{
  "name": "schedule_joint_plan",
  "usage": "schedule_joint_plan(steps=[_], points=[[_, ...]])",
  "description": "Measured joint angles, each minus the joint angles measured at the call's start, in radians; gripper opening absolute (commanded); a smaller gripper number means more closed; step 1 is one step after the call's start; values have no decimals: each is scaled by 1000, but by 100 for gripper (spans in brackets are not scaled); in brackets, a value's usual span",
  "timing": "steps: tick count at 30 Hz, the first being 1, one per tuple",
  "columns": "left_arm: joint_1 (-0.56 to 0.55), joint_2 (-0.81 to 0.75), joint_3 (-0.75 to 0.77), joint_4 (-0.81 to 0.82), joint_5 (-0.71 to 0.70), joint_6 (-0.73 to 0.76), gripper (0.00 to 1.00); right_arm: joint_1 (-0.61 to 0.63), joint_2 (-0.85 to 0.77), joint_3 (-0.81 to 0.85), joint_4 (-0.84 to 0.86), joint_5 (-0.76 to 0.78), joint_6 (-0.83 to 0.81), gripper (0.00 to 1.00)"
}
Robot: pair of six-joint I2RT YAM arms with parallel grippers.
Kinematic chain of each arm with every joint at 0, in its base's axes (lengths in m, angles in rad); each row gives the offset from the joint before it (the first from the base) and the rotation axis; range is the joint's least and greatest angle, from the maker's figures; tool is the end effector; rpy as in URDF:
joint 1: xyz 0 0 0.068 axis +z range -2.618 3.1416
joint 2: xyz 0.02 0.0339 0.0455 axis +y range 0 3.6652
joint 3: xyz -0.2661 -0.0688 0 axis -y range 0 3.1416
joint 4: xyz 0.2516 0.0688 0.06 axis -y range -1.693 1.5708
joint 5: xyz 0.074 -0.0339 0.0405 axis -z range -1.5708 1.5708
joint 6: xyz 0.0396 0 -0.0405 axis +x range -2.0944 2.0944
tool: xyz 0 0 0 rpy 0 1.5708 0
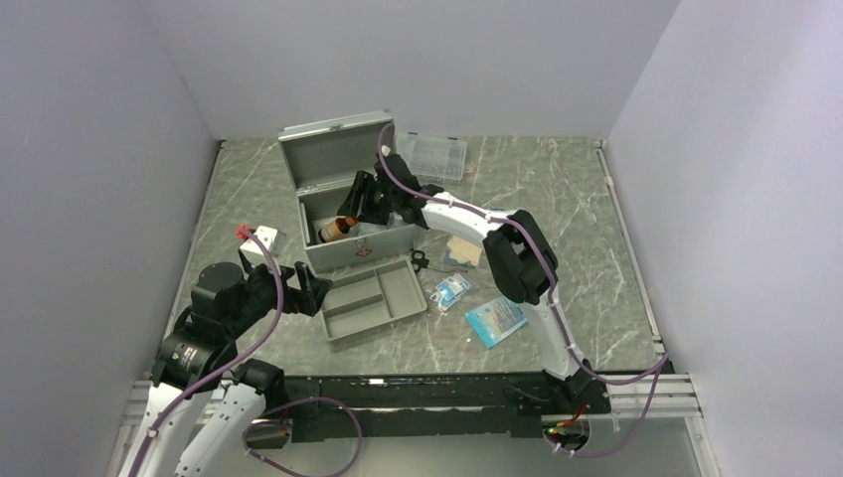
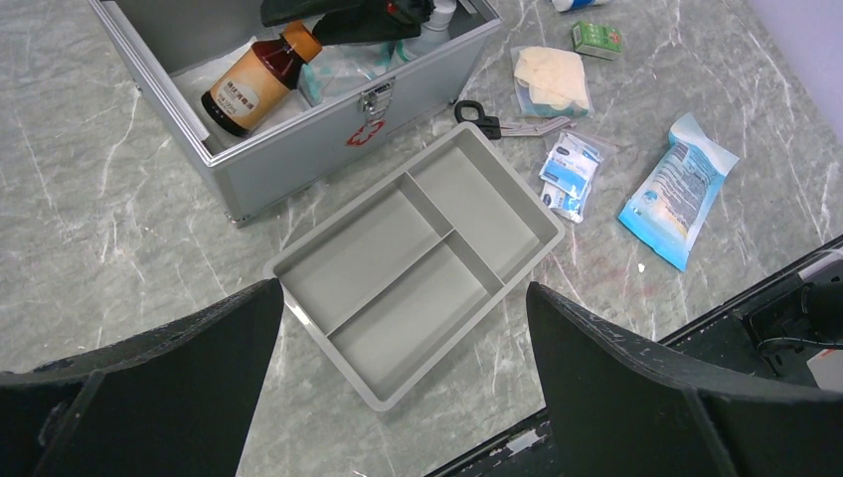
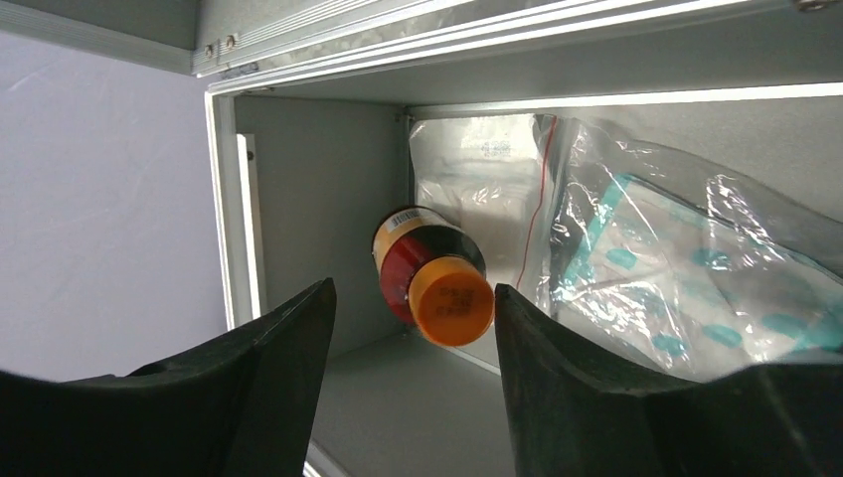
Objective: Organize the medicine kit
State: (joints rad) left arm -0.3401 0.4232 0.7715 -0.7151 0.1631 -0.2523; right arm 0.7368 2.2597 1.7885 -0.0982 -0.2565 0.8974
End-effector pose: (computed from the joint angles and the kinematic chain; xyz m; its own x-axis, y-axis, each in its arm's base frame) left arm 0.0911 -0.0391 0.3245 -0.4452 -0.1037 -0.8894 0.3727 0.8817 -0.2894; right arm 0.3896 0.3670 0.1976 -0.8808 0.2219 -0.4183 -0.1919 0.6404 0.7437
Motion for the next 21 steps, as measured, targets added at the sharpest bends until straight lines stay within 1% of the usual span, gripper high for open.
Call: schedule_joint_plan(steps=[7,14,21], points=[[0,0,0,0,0,0,99,5,-76,16,-80,76,-77,63],[0,0,0,0,0,0,99,19,-111,106,-177,164,-185,64],[0,-3,0,0,-2,0,99,55,-170,110,-326,312,-314,64]])
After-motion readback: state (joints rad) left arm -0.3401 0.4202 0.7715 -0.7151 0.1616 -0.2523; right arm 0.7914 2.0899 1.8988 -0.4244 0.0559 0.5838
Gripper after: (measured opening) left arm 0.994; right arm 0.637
